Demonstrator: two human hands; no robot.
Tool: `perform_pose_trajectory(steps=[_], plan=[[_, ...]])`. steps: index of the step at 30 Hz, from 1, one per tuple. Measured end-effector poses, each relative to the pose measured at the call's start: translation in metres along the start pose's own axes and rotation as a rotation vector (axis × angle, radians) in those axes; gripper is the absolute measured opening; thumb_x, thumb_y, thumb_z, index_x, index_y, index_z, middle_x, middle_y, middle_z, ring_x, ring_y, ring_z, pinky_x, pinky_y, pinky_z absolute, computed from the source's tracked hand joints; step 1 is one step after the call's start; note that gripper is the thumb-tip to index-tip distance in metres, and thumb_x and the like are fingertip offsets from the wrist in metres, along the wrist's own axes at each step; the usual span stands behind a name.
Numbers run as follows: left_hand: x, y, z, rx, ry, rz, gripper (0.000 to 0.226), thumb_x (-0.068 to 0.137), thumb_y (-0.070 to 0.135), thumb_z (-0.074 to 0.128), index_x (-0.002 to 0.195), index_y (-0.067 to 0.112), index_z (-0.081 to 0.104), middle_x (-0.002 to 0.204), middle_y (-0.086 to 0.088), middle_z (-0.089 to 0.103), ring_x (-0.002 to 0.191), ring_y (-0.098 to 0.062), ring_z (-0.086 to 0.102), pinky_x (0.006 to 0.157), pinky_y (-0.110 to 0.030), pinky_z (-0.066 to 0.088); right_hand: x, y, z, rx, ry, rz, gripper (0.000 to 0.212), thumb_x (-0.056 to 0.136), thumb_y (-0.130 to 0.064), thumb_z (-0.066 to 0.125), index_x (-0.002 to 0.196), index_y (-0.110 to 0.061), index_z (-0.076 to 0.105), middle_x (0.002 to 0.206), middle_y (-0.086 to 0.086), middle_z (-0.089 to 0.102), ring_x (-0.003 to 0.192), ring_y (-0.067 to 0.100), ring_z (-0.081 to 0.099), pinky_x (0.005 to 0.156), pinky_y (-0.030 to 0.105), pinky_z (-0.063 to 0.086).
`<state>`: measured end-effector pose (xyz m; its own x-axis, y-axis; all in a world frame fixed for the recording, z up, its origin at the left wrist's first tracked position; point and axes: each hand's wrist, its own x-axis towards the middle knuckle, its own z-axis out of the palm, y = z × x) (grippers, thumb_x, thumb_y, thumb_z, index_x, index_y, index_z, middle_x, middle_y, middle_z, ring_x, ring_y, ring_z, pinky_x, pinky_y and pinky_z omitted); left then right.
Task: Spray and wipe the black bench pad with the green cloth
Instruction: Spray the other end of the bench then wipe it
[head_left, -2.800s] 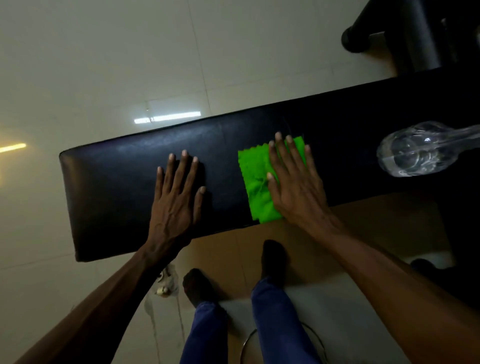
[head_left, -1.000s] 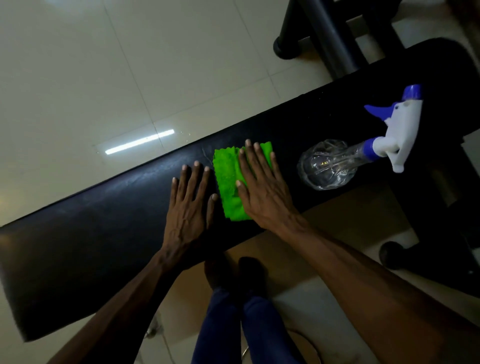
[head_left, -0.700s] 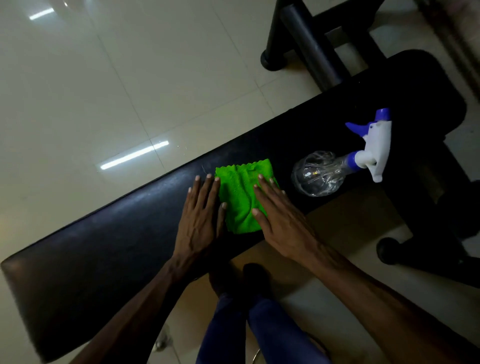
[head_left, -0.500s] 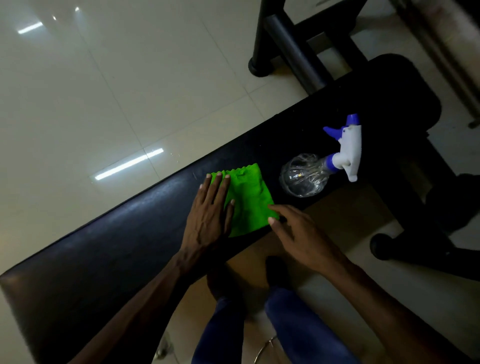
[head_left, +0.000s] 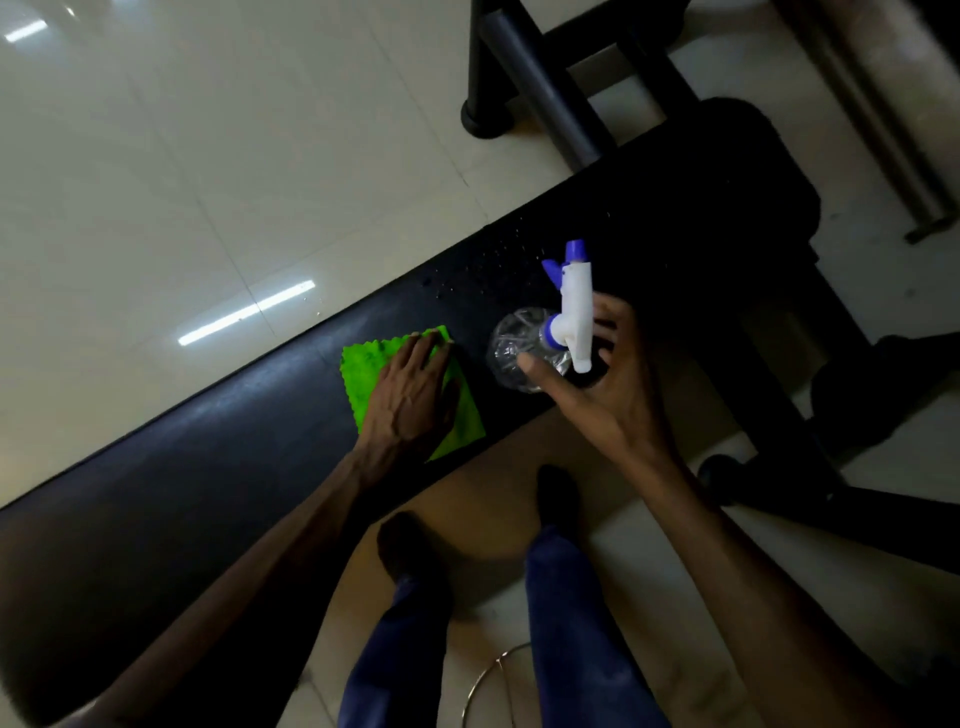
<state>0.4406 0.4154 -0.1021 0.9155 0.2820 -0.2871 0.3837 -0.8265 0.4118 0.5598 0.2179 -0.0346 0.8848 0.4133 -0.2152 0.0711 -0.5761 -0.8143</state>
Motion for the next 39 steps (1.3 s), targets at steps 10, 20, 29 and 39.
perform_pose_trajectory(steps=[10, 20, 29, 39], plan=[[0.021, 0.025, -0.003, 0.087, 0.053, -0.168, 0.046, 0.084, 0.045, 0.066, 0.115, 0.011, 0.058, 0.121, -0.014, 0.054, 0.106, -0.037, 0.051, 0.082, -0.046, 0.045, 0.063, -0.050, 0.022, 0.155, -0.120, -0.406, 0.067, 0.095, -0.039, 0.067, 0.143, 0.004, 0.048, 0.134, 0.010, 0.062, 0.097, 0.017, 0.072, 0.091, 0.015, 0.056], [0.015, 0.047, 0.013, 0.003, 0.017, -0.127, 0.066, 0.084, 0.038, 0.043, 0.142, 0.007, 0.052, 0.151, -0.020, 0.047, 0.137, -0.044, 0.047, 0.108, -0.054, 0.046, 0.109, -0.058, -0.032, 0.073, -0.510, 0.167, 0.049, 0.094, -0.059, 0.065, 0.124, -0.022, 0.052, 0.107, 0.005, 0.073, 0.056, 0.031, 0.076, 0.043, 0.030, 0.046], [0.015, 0.061, 0.020, 0.003, -0.082, -0.237, 0.073, 0.088, 0.039, 0.025, 0.157, 0.016, 0.032, 0.167, -0.009, 0.022, 0.155, -0.034, 0.015, 0.121, -0.050, 0.028, 0.111, -0.039, -0.048, -0.254, -0.753, 0.171, 0.063, 0.098, -0.061, 0.060, 0.136, -0.010, 0.057, 0.103, 0.005, 0.076, 0.058, 0.029, 0.077, 0.045, 0.028, 0.049], [0.038, 0.087, 0.012, -0.023, -0.044, -0.162, 0.065, 0.085, 0.036, 0.040, 0.140, 0.003, 0.054, 0.145, -0.021, 0.054, 0.136, -0.048, 0.047, 0.106, -0.058, 0.046, 0.112, -0.040, -0.077, -0.193, -0.658, 0.245, 0.052, 0.100, -0.058, 0.059, 0.128, -0.014, 0.063, 0.069, 0.009, 0.070, 0.056, 0.031, 0.076, 0.043, 0.026, 0.047]])
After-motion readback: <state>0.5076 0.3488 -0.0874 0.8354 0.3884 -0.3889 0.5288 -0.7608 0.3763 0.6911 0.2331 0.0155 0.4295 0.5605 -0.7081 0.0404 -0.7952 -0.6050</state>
